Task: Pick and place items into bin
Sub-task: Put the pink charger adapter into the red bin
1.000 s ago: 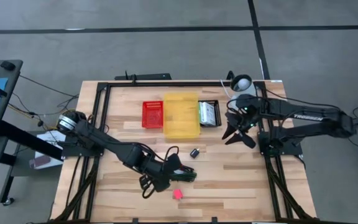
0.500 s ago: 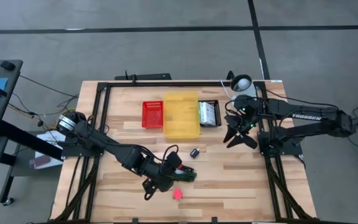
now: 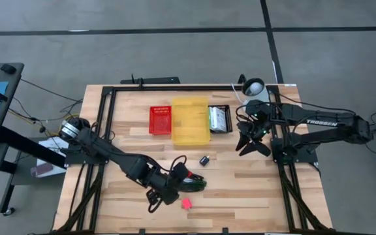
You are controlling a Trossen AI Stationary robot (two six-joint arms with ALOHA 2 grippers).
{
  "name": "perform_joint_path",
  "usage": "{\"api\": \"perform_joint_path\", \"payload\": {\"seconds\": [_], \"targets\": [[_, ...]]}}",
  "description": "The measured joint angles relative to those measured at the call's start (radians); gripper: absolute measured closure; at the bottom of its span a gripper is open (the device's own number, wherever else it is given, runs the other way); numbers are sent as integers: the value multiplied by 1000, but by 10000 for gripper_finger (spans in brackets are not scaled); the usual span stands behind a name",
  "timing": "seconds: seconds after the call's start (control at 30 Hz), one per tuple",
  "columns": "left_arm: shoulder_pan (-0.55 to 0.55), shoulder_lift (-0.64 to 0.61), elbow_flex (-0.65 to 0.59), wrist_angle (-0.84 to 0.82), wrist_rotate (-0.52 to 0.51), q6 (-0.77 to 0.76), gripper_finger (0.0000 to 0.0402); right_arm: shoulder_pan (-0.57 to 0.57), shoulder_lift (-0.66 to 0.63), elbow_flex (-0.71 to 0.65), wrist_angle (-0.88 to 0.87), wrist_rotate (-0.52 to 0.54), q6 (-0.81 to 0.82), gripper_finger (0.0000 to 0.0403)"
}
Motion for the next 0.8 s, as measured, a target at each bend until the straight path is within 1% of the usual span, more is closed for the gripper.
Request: {"api": "perform_joint_path", "payload": {"seconds": [0.17, 0.27, 0.37, 0.6, 0.7, 0.8], "targets": [[-12, 2, 0, 7, -1, -21, 211, 0, 0, 0, 2, 0, 24, 268], [-12, 47, 24, -6, -7, -21, 211, 0, 0, 0, 2, 0, 25, 269], [-15, 133, 107, -62, -6, -10, 211, 0, 0, 0, 2, 0, 24, 270], [-25, 315, 367, -277, 1, 30, 212, 0, 0, 0, 0, 0, 25, 269], [-37, 373, 437, -319, 1, 71, 212, 0, 0, 0, -3, 0, 25, 270], [-46, 411, 475, -322, 13, 85, 212, 0, 0, 0, -15, 0, 25, 269]]}}
